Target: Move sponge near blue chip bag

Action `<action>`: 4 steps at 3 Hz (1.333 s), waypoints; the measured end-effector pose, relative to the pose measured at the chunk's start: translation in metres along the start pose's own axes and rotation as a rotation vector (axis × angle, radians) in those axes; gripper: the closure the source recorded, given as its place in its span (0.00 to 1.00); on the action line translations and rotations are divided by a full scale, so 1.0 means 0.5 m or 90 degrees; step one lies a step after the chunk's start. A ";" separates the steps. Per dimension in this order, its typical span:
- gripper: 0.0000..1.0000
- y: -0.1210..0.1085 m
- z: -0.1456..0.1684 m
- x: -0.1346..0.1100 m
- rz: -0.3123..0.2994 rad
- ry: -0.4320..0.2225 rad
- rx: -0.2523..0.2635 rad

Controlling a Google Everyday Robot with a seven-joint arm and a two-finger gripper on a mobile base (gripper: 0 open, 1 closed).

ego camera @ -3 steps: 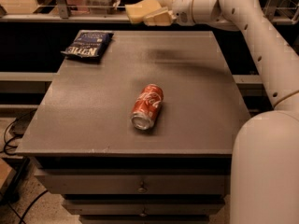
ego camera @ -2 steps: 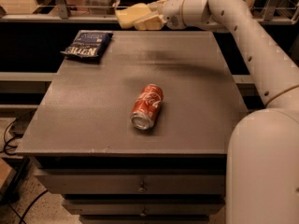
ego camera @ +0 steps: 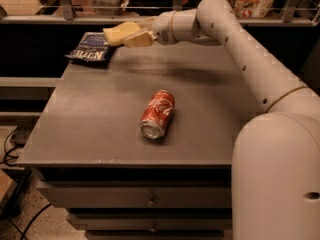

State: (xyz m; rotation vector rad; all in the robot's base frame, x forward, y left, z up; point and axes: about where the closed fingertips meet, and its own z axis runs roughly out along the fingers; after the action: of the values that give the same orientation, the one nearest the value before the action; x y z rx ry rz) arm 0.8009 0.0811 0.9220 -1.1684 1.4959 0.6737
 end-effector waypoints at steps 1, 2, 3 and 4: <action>0.70 0.026 0.060 0.040 0.025 0.014 -0.009; 0.41 0.047 0.109 0.076 0.050 0.028 -0.016; 0.16 0.057 0.135 0.097 0.073 0.029 -0.020; 0.00 0.061 0.141 0.097 0.071 0.031 -0.023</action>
Offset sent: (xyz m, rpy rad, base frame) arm 0.0031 0.0549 -0.0752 0.0548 0.1699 -0.0173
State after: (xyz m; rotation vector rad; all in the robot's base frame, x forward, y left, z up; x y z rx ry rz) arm 0.8030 0.1386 0.8520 -1.1425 1.6045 0.7557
